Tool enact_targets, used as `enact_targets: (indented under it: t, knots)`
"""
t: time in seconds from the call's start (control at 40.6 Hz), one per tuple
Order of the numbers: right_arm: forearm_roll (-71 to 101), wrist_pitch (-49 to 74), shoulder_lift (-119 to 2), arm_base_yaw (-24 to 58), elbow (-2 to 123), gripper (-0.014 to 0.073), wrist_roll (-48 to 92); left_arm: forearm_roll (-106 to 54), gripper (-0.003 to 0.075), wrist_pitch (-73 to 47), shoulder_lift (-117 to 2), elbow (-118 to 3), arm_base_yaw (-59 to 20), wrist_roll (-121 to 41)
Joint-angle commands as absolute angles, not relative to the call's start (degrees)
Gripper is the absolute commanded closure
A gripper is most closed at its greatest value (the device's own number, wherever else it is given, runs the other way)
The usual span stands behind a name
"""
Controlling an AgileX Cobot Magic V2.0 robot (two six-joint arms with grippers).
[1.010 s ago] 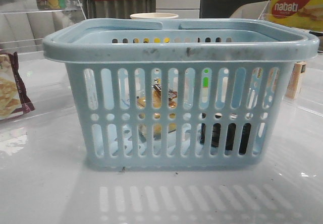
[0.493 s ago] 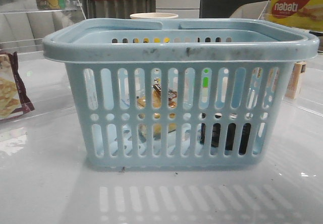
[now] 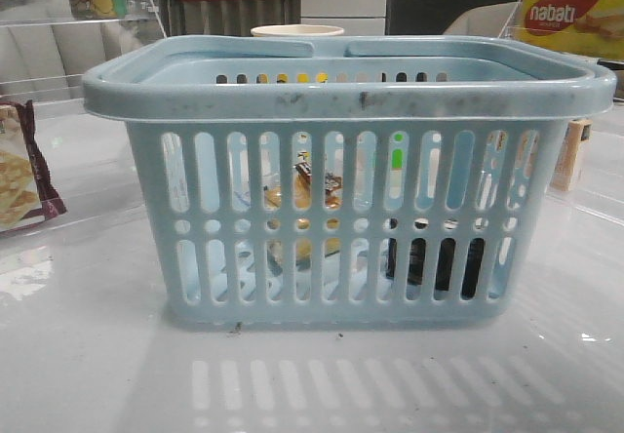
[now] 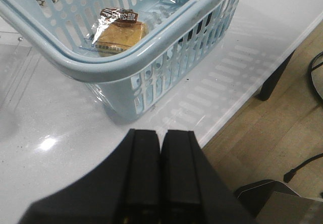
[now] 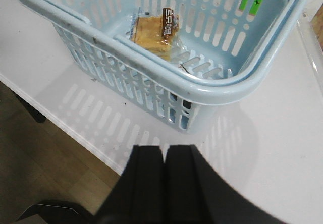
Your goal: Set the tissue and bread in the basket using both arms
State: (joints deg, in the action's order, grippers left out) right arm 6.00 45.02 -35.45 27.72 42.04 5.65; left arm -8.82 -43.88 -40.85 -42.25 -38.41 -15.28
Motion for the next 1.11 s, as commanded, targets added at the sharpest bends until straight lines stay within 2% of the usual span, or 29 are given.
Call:
enact_targets:
  t: [0.0, 0.394, 0.567, 0.764, 0.961, 1.084]
  knots:
    - [5.79, 41.48, -35.39, 27.78, 43.65, 0.0538, 6.21, -9.69, 0.0629, -39.55, -40.67, -43.89, -38.86, -14.78]
    - [5.79, 41.48, -35.39, 27.78, 43.65, 0.0538, 6.21, -9.76, 0.0629, -39.27, -39.81, -43.23, -38.09, -14.78]
    - [5.79, 41.69, -35.39, 27.78, 43.65, 0.0538, 6.21, -11.38, 0.0629, -32.80, -32.57, -38.63, -26.65, -14.95]
    - [5.79, 41.68, -35.39, 27.78, 43.65, 0.0538, 6.21, -11.79, 0.0629, -22.68, -18.82, -27.99, -12.64, -14.95]
    - [5.79, 41.68, -35.39, 27.78, 43.65, 0.0538, 6.21, -11.47, 0.0629, -13.21, -8.15, -17.77, -5.76, -14.49]
    - [5.79, 41.73, -35.39, 27.78, 43.65, 0.0538, 6.21, 0.55, 0.0629, -9.61, -4.03, -12.84, -4.46, 1.24]
